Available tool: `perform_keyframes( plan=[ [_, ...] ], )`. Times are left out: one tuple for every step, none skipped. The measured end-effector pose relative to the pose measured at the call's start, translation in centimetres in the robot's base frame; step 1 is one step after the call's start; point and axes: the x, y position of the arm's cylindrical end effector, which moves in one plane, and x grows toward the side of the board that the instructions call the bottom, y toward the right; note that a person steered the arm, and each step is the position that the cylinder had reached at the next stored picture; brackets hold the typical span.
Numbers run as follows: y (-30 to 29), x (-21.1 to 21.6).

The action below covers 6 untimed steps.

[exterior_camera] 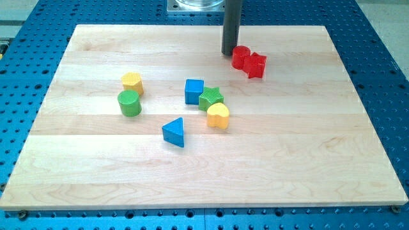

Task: Separate green star from the blue cube

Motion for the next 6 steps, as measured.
perform_keyframes(
  plan=[
    [-1.4,0.0],
    [-3.1,0.7],
    [-1.1,7.6],
    [0.1,11.5],
    [-0.7,11.8],
    [-3.8,13.4]
  ],
)
